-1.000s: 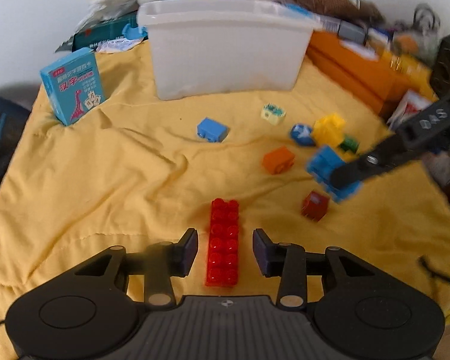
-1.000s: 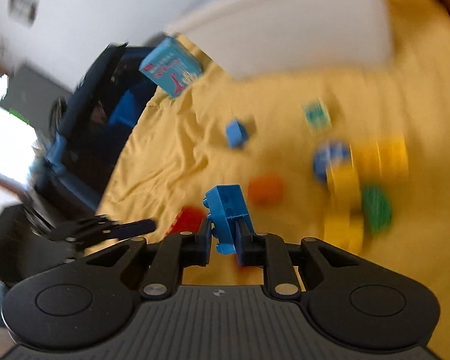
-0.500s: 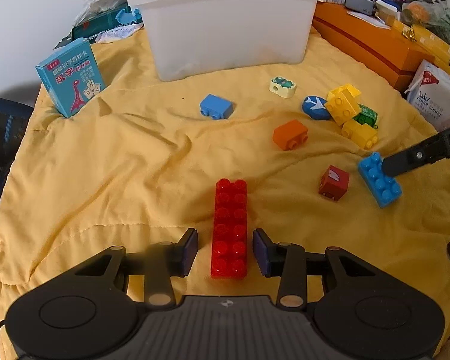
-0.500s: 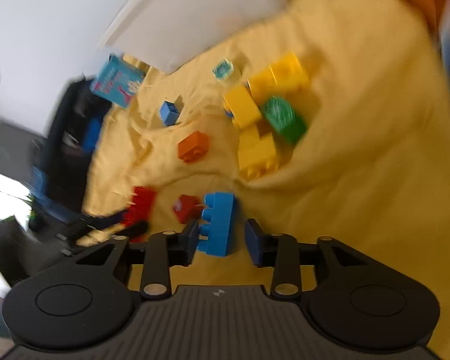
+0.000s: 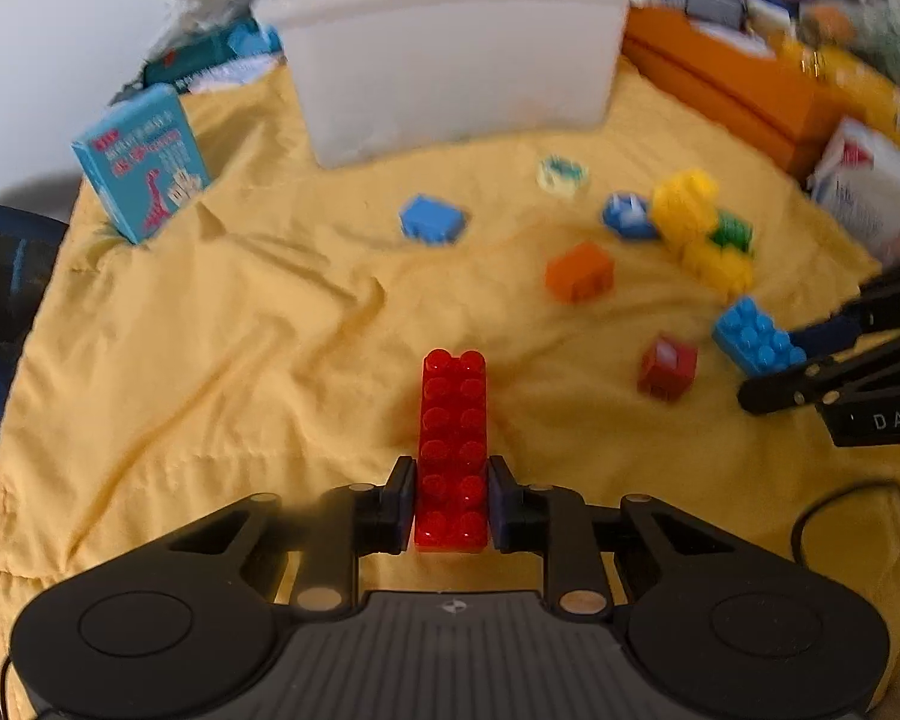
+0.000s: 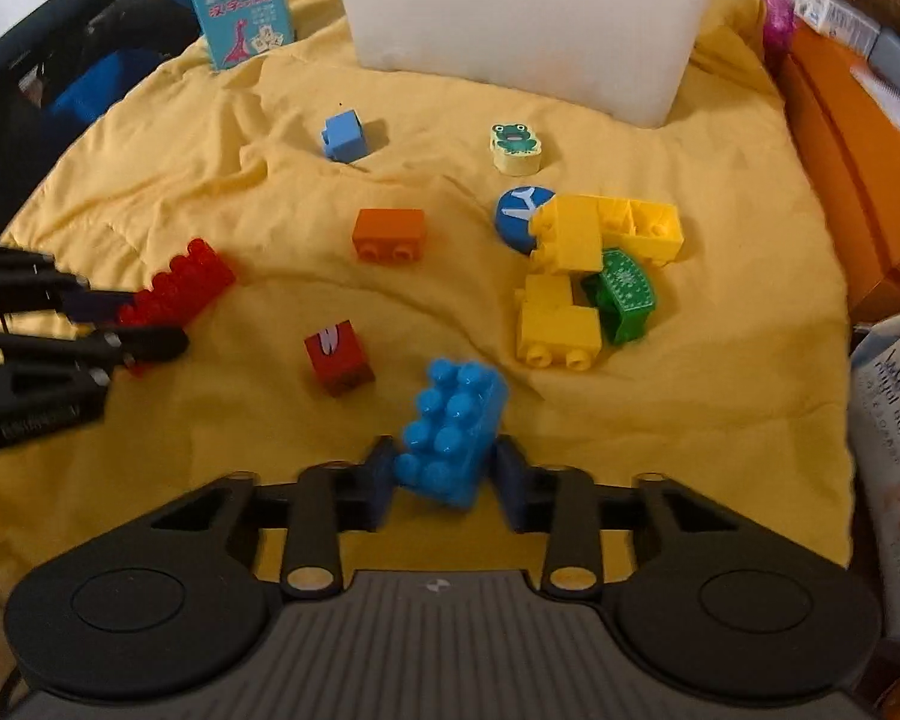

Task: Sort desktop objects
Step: 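Grasp the blue brick with the right tool while the left tool holds the red brick, then carry both bricks over the white bin and open both tools to drop them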

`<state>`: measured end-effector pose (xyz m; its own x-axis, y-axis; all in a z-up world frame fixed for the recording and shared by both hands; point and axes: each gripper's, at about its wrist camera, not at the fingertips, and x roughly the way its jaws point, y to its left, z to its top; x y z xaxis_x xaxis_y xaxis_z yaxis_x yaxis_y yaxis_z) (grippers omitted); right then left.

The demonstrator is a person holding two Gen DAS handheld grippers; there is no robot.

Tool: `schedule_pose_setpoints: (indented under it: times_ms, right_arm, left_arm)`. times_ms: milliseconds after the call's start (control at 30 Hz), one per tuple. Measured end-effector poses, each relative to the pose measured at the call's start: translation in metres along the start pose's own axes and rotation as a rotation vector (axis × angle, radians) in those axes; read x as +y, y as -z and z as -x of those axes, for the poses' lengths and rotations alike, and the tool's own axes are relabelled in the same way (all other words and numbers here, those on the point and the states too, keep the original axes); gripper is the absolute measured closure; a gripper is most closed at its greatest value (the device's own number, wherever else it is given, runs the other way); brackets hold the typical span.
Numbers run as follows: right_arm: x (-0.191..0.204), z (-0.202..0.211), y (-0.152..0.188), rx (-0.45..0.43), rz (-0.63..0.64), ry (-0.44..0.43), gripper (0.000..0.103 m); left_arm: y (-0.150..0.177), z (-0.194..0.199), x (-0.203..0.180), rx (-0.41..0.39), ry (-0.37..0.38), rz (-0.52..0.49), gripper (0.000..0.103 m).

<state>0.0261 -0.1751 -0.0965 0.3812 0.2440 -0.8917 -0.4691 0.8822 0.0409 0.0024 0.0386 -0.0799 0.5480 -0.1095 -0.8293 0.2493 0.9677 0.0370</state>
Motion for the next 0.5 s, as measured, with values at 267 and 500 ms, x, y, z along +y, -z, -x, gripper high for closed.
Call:
schedule_pose_setpoints:
  times_ms: [267,500]
  right_arm:
    - [-0.039,0.058,-0.041,-0.171,-0.105,-0.043,0.069]
    - [-0.068,0.105,-0.120,-0.454,-0.099,-0.001,0.069]
  left_arm:
    - [-0.080,0.060,0.022,-0.269,0.036,0.051,0.076]
    - [-0.174,0.075,0.033,-0.448,0.003,0.026,0.076]
